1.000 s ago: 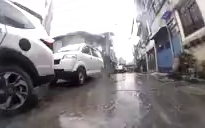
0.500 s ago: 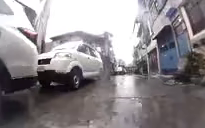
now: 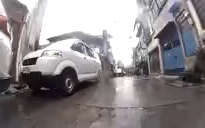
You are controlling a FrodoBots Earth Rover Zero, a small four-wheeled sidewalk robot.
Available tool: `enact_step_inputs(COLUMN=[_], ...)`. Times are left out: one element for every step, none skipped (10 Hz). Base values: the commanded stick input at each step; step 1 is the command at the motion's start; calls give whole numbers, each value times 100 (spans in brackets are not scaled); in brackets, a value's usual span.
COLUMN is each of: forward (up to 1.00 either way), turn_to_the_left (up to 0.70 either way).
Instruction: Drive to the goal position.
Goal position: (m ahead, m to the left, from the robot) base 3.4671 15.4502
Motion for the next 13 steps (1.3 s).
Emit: enact_step_inputs(forward=[99,99,99,99,99,99,99,99,99,99,99,99,99], turn_to_the_left=[0,0,0,0,0,-14,0,0,0,0,0,0,0])
